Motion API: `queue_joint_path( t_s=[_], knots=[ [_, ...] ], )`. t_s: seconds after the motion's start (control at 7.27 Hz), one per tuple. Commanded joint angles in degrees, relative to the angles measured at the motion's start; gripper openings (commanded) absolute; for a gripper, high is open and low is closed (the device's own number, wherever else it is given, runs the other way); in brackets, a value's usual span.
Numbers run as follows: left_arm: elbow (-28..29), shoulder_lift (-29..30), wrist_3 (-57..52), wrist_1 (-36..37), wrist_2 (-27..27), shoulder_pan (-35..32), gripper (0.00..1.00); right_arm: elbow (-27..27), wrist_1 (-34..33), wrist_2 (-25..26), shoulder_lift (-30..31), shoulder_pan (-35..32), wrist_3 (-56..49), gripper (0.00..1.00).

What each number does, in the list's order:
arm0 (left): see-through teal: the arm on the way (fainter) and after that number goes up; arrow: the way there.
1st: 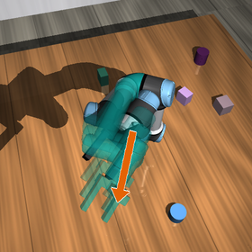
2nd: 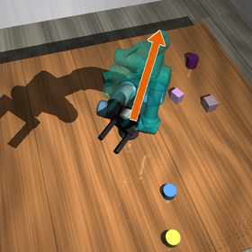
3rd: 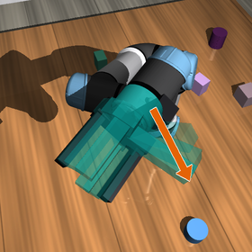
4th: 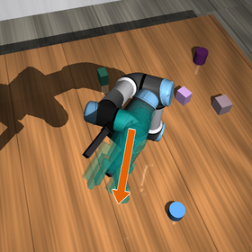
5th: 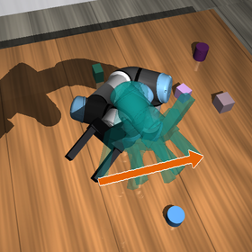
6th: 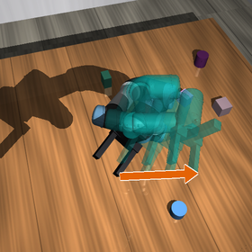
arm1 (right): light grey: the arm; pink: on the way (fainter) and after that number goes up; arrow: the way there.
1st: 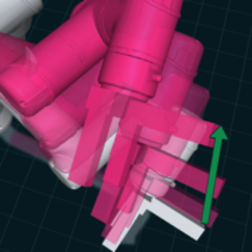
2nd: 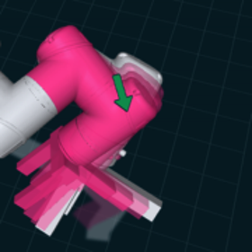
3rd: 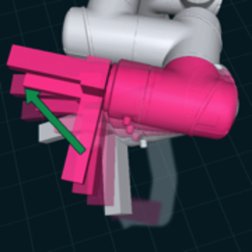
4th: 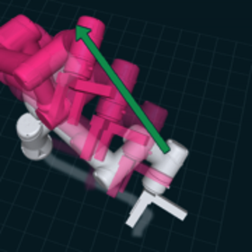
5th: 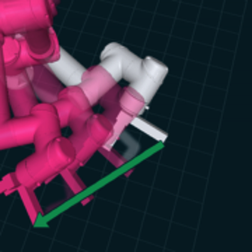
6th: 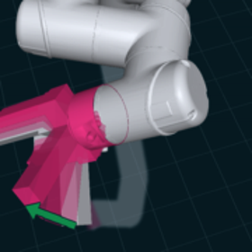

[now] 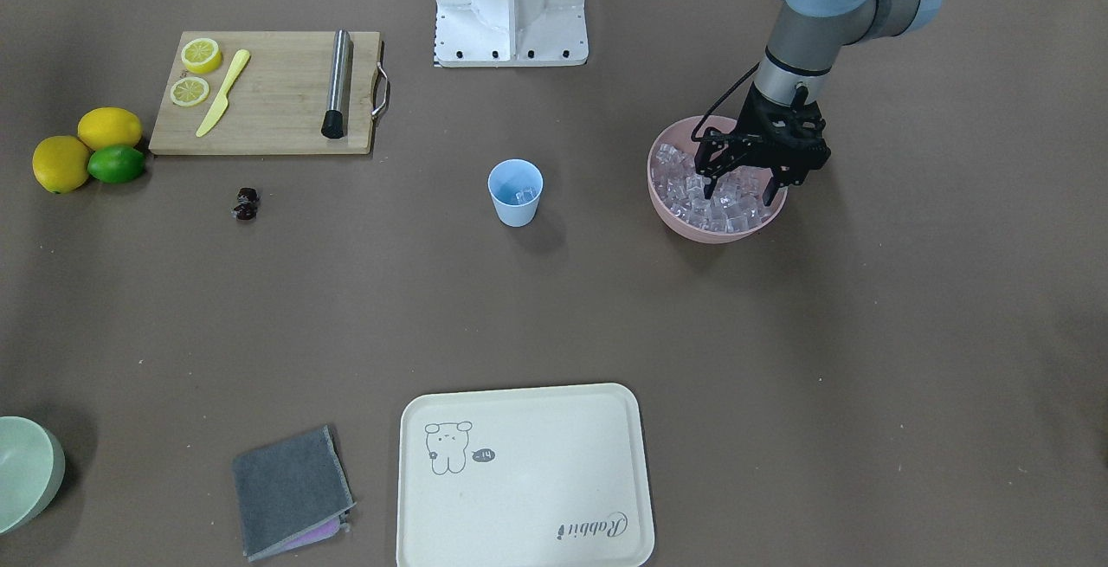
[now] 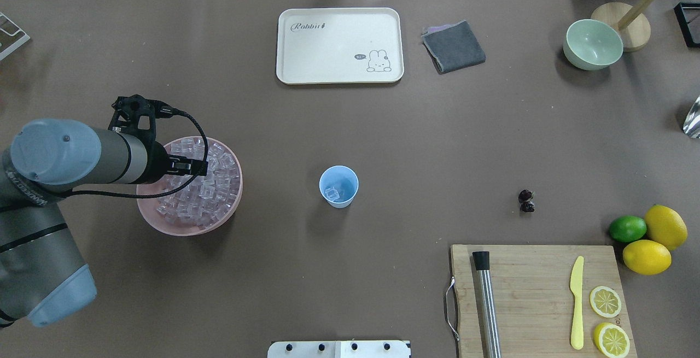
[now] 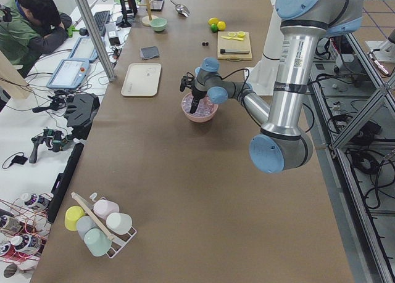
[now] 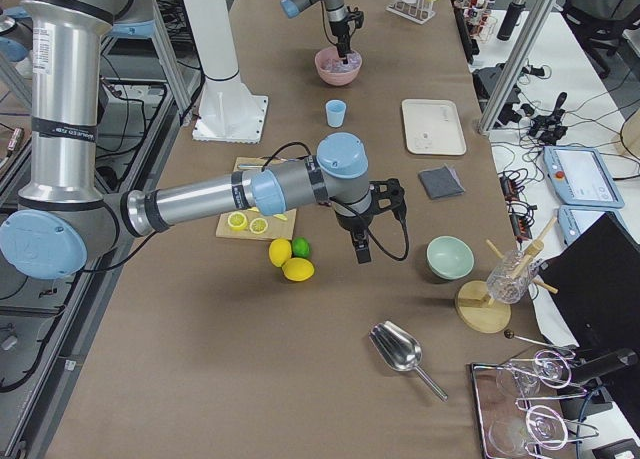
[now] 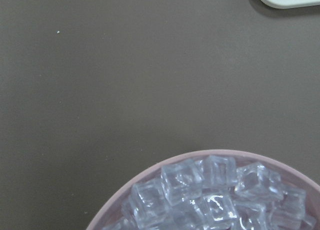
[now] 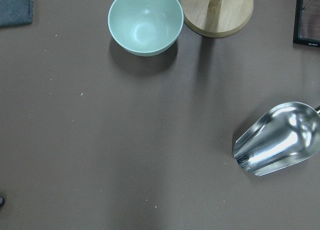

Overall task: Put ice and cherries in cup
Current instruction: 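Lower the left gripper into the ice bowl and grasp a third cube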

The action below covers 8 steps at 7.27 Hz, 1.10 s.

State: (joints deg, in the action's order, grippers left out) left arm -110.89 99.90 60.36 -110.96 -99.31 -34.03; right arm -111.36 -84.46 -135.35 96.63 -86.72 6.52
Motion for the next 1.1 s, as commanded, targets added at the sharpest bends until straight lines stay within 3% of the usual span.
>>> queue_joint_path(
  t_s=[0.0, 0.55, 0.69, 0.96],
  knots=[
    [0.2, 0.2, 0.1, 0.0, 0.1, 0.5, 0.88, 0.0, 0.0, 0.0, 0.0, 0.2, 0.0, 1.0],
    [0.7, 0.2, 0.1, -0.1, 0.1, 0.6, 0.74, 0.0, 0.0, 0.0, 0.0, 0.2, 0.0, 1.0],
    [0.6, 0.2, 0.1, -0.1, 0.0, 0.6, 0.66, 0.0, 0.0, 0.0, 0.0, 0.2, 0.0, 1.0],
    [0.5, 0.6, 0.0, -0.1, -0.4, 0.6, 0.4, 0.0, 0.0, 0.0, 0.0, 0.2, 0.0, 1.0]
  ],
)
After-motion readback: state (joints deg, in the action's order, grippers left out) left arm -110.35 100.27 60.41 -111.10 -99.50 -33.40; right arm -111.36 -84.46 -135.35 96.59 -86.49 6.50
